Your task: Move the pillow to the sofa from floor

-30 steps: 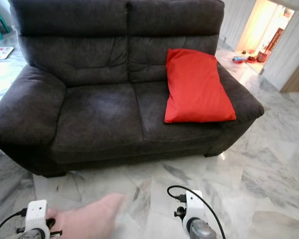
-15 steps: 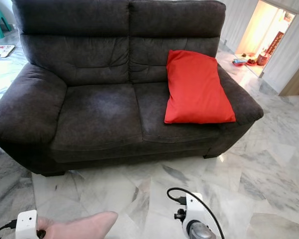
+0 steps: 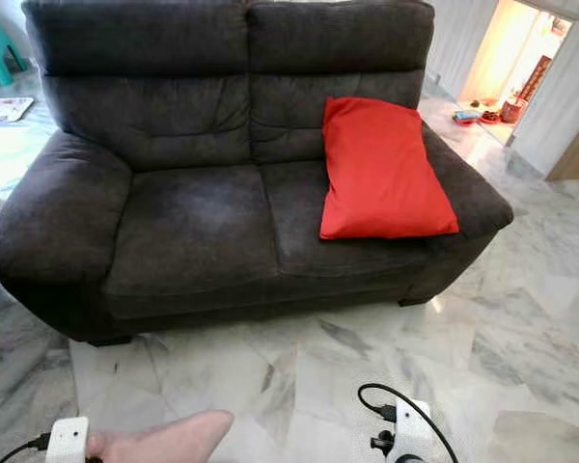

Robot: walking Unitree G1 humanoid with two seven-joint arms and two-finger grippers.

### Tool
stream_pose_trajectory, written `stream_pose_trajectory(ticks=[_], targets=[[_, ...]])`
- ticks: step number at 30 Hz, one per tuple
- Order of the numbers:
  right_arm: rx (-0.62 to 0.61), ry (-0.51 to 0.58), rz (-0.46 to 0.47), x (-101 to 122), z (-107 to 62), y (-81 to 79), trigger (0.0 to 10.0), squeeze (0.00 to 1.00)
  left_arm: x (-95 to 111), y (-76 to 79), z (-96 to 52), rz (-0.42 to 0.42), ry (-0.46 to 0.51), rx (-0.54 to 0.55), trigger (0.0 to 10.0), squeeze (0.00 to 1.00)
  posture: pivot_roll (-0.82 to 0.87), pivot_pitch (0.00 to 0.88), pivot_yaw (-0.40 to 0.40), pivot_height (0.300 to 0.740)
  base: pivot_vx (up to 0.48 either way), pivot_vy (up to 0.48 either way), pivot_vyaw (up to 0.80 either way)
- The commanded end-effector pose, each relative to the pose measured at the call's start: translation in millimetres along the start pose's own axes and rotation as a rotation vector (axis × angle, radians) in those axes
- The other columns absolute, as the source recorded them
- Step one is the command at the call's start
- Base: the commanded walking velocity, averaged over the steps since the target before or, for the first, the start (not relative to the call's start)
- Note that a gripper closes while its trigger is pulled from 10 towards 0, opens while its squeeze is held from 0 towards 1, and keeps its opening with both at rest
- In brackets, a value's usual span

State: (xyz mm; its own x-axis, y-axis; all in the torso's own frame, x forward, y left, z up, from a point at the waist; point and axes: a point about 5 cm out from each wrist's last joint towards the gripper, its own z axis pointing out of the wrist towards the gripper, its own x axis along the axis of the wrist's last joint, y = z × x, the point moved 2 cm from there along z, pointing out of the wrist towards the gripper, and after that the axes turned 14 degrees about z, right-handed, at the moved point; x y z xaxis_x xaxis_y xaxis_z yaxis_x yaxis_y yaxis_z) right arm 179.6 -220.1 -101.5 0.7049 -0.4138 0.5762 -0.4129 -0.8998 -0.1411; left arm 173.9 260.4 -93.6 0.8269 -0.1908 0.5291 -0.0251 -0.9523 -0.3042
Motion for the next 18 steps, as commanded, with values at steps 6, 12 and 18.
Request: stream_pose_trajectory(ticks=[6,12,18], targets=[[-0.033,0.027,0.034,2,-2.0,11.5,10.0,0.0,24,7.0,4.1,0.039,0.051,-0.026,10.0,0.0,0.01,0.0,-0.027,0.74,0.0,0.0,0.0],[-0.078,0.054,0.074,3,-4.6,25.0,10.0,0.0,38,11.5,6.0,0.062,0.083,-0.038,10.0,0.0,-0.01,0.0,-0.016,0.74,0.0,0.0,0.0],[-0.1,0.067,0.099,2,-6.1,30.9,10.0,0.0,44,15.8,6.3,0.071,0.101,-0.044,10.0,0.0,-0.03,0.0,-0.007,0.74,0.0,0.0,0.0]])
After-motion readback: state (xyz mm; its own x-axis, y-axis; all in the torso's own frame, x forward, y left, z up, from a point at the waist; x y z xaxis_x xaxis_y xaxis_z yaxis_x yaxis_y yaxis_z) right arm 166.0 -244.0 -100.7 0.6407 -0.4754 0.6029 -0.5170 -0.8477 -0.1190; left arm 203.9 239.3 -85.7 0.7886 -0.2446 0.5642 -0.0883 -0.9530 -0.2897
